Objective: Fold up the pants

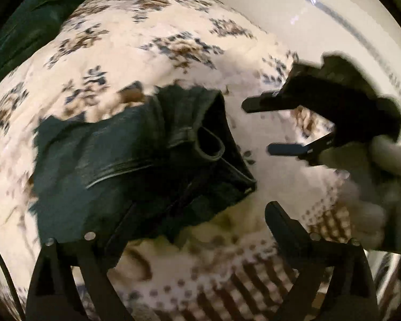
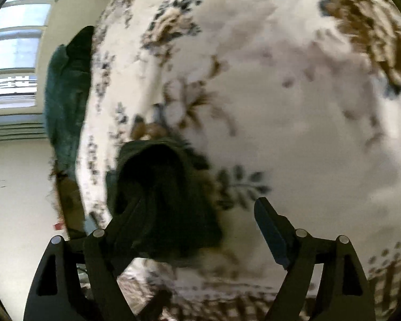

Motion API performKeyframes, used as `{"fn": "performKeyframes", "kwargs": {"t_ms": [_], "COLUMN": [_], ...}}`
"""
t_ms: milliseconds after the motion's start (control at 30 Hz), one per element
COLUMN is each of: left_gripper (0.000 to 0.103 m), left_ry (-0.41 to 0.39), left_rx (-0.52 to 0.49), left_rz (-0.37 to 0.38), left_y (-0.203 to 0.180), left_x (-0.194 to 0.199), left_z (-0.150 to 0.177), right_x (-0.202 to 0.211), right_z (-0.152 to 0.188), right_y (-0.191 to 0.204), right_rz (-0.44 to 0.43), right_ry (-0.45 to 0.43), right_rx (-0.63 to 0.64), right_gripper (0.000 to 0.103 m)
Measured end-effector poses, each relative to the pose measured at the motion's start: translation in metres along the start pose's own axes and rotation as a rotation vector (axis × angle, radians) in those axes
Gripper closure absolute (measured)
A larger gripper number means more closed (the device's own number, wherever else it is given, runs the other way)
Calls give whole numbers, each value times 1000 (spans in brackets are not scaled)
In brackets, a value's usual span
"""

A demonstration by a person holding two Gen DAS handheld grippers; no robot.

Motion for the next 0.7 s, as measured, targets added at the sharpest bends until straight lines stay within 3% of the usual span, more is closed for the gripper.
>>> {"fn": "performKeyframes", "kwargs": {"t_ms": [100, 233, 400, 433, 467, 500, 700], "left_gripper": [8, 8, 8, 8, 8, 8, 8], "left_ry": [-49, -71, -10, 5, 21, 37, 93], "left_rx": [91, 216, 369, 376, 387, 404, 562], "left_rz": [-68, -242, -343, -353, -353, -350, -263], "left_y": [36, 108, 179, 185, 191, 195, 217], "left_x": [29, 42, 22, 17, 12, 8, -7], "left_z": [-9, -19, -13, -11, -9, -7, 7], "right_x": [-11, -25, -54, -62, -66, -65, 18], "right_z": [5, 15, 32, 35, 38, 39, 34], "right_y": [11, 46, 76, 76, 74, 70, 47], "right_rz": [-38, -72, 27, 80, 122, 167, 132], "right_ry": [36, 83, 134, 134, 130, 112, -65], "right_rx": [-3, 40, 163, 193, 212, 215, 107], "right_gripper": [13, 13, 13, 25, 44, 84, 91]}}
Point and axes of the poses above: each gripper's, at about its wrist camera, not at the fingertips, and x roughly against the way its jaws point, y to its left, z to its underside, the point moved 2 cm from there along -x, roughly the way its jaws point, and after that the axes turned 9 degrees about -y, right-handed, at the moved point
